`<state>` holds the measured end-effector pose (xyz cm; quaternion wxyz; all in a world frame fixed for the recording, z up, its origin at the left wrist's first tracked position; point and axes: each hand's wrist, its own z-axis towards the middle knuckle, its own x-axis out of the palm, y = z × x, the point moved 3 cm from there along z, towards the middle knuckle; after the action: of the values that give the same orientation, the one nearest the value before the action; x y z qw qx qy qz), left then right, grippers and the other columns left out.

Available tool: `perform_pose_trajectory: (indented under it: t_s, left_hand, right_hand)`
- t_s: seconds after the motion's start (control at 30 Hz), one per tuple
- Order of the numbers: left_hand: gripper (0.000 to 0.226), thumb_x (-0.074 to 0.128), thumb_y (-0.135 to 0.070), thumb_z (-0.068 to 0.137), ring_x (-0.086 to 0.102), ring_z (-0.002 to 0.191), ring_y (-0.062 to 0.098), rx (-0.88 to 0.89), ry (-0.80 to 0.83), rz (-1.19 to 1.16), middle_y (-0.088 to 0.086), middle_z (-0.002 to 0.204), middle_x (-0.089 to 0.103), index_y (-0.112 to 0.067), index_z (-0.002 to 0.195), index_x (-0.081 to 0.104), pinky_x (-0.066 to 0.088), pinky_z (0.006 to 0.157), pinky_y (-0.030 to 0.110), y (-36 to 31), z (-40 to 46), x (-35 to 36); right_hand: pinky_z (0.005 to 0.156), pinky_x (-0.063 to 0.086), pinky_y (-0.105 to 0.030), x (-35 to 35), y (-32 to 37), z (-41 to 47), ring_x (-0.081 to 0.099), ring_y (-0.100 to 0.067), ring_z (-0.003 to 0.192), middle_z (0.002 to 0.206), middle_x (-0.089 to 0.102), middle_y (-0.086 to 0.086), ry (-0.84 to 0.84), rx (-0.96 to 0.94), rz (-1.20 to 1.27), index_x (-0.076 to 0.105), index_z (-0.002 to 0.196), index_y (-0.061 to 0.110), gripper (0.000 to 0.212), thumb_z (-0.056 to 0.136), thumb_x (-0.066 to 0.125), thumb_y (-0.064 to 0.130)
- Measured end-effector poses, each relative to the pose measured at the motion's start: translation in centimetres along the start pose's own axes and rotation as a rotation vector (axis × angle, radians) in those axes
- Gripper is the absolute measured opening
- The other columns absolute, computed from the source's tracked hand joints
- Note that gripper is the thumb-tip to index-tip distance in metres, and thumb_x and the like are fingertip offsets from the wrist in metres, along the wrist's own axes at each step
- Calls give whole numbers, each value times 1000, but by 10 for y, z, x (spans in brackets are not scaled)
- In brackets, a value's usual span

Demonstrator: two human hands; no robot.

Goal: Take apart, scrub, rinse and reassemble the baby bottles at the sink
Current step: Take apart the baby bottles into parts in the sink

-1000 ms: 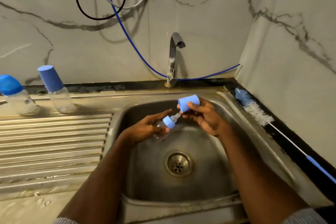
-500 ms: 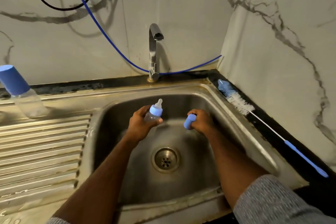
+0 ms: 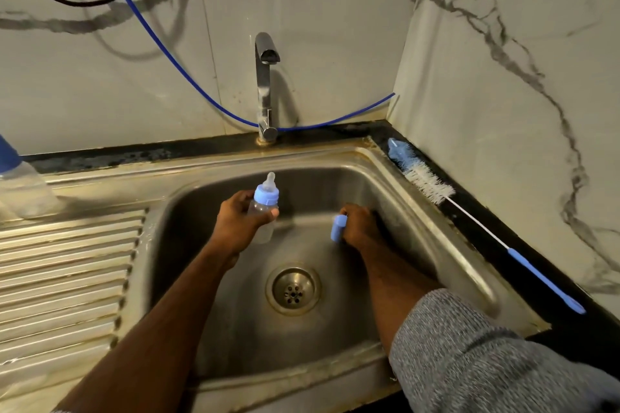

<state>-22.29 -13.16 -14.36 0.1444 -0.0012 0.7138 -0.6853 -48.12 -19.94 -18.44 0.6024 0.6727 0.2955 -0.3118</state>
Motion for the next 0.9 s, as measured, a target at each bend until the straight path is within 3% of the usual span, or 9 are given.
perform_pose_trajectory:
  t_s: [0.07, 0.2, 0.27, 0.37, 0.47, 0.57, 0.7, 0.8, 0.9]
  left_hand:
    - [49, 86, -20, 78, 70, 94, 23, 14, 9, 15, 5, 107, 71, -16, 121, 64, 53, 68, 31, -1, 0, 0]
    - [49, 88, -21, 75, 70, 96, 21, 56, 31, 80, 1, 107, 71, -19, 119, 66, 60, 80, 39, -3, -1, 0]
    - [50, 89, -20, 74, 69, 97, 16, 100, 15, 134, -2, 106, 71, -20, 119, 67, 59, 84, 35, -6, -2, -2]
    - [53, 91, -18, 71, 64, 93, 4, 195, -34, 269, -6, 103, 69, -20, 118, 67, 49, 76, 17, -14, -5, -3]
    - [53, 93, -17, 68, 64, 91, 3, 270, -47, 355, -8, 100, 69, -21, 115, 69, 47, 75, 15, -20, -6, -2]
    - [50, 93, -18, 67, 64, 90, 4, 346, -27, 443, -12, 97, 68, -26, 111, 69, 53, 80, 25, -24, -6, 0]
    - [67, 92, -36, 66, 63, 107, 13, 408, -6, 568, -11, 115, 67, -32, 124, 61, 56, 89, 42, -20, -3, -1]
    - [62, 92, -38, 66, 64, 100, 10, 436, 19, 560, -11, 110, 67, -29, 120, 62, 58, 85, 41, -22, -1, -5]
    - [64, 85, -53, 67, 64, 98, 4, 455, 98, 536, -14, 109, 67, -29, 122, 62, 58, 85, 36, -31, -5, -5]
  right_hand:
    - [80, 57, -40, -3, 4, -4, 70, -34, 84, 83, 74, -15, 9, -20, -38, 66, 74, 5, 17, 60, 76, 7]
    - [99, 47, -36, -15, 25, -14, 60, -33, 120, 129, 63, -18, 15, -44, -211, 63, 125, 7, 51, 76, 78, 5]
    - [99, 49, -33, -28, 43, -13, 58, -28, 122, 132, 61, -11, 22, -65, -272, 63, 126, 17, 57, 73, 83, 8]
    - [85, 51, -31, -52, 74, -14, 62, -21, 103, 122, 64, -10, 43, -125, 40, 62, 124, 16, 50, 78, 83, 10]
    - [74, 56, -36, -52, 95, -35, 67, -17, 82, 106, 70, -13, 250, -112, 471, 59, 123, 13, 44, 86, 79, 24]
    - [70, 59, -35, -34, 103, -51, 71, -19, 80, 99, 73, -14, 344, -150, 390, 63, 116, 17, 40, 86, 77, 39]
    - [70, 62, -41, -18, 112, -59, 73, -22, 72, 82, 75, -10, 241, -242, 323, 68, 102, 18, 29, 87, 75, 42]
    - [69, 64, -42, -15, 113, -54, 73, -24, 69, 73, 74, -7, 205, -225, 369, 70, 95, 15, 29, 89, 73, 43]
    - [72, 63, -39, -16, 112, -49, 73, -20, 68, 70, 74, -5, 308, -229, 443, 72, 89, 15, 27, 92, 69, 42]
